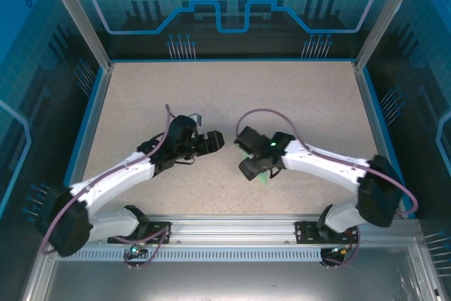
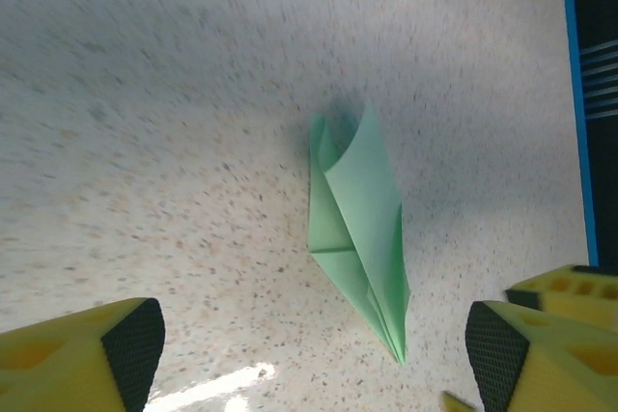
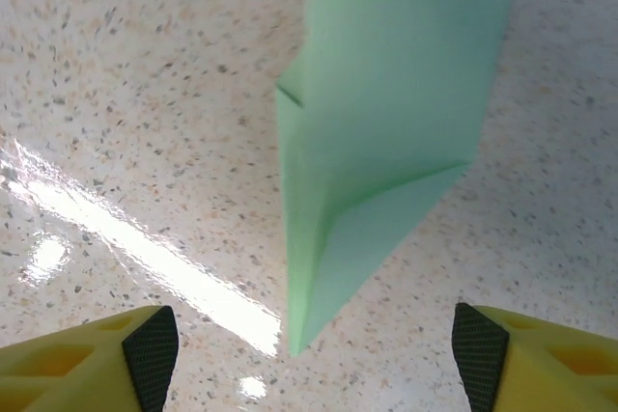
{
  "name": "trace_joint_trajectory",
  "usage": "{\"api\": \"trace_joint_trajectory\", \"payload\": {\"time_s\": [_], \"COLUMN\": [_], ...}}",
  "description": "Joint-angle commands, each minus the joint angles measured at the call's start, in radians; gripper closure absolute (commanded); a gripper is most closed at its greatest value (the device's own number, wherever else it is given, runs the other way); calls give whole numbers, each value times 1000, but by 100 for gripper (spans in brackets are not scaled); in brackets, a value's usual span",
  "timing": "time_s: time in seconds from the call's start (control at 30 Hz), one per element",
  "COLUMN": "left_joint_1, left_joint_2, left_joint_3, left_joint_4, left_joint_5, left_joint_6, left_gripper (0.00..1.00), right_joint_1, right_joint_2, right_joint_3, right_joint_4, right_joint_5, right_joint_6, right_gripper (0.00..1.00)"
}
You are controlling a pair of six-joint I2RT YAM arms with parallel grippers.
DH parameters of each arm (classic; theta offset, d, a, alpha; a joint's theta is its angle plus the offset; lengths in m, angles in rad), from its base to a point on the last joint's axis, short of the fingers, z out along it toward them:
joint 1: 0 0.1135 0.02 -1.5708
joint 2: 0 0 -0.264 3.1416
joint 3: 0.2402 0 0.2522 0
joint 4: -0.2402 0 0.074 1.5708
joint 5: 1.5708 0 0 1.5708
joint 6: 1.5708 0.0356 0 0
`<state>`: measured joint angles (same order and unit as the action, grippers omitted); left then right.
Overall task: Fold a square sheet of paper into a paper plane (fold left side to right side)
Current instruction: Pick up the paper from the center of the table.
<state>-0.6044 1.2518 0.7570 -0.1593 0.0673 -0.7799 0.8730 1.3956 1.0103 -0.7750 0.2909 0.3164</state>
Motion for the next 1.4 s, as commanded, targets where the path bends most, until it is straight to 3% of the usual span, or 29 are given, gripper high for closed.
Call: {"api": "trace_joint_trajectory", "payload": {"time_s": [0.0, 0.13, 0.47, 0.6, 0.83, 0.97, 1.07, 1.23, 1.37], "left_joint_1": [-10, -49, -85, -84, -80, -72, -67, -44, -28], "left_joint_2": [136, 303, 554, 623, 640, 585, 514, 381, 326], "left_joint_3": [41, 101, 220, 253, 214, 167, 124, 39, -27], "left_joint_4": [166, 255, 304, 342, 442, 461, 467, 486, 560], "left_joint_5": [168, 217, 239, 269, 264, 269, 284, 365, 459], "left_joint_6": [-47, -71, -106, -112, -91, -34, 30, 143, 184], "left_gripper": [16, 18, 24, 38, 81, 92, 95, 97, 99], "right_joint_1": [-93, -191, -364, -374, -374, -374, -401, -634, -699], "right_joint_2": [-156, -371, -749, -815, -773, -710, -612, -449, -327], "right_joint_3": [-101, -233, -463, -516, -519, -506, -465, -503, -461], "right_joint_4": [103, 183, 274, 311, 305, 351, 360, 595, 662], "right_joint_5": [-142, -189, -282, -280, -255, -291, -418, -909, -1084], "right_joint_6": [1, 17, 68, 75, 54, 58, 60, 133, 91], "right_gripper": [20, 1, 1, 1, 1, 1, 1, 3, 10]}}
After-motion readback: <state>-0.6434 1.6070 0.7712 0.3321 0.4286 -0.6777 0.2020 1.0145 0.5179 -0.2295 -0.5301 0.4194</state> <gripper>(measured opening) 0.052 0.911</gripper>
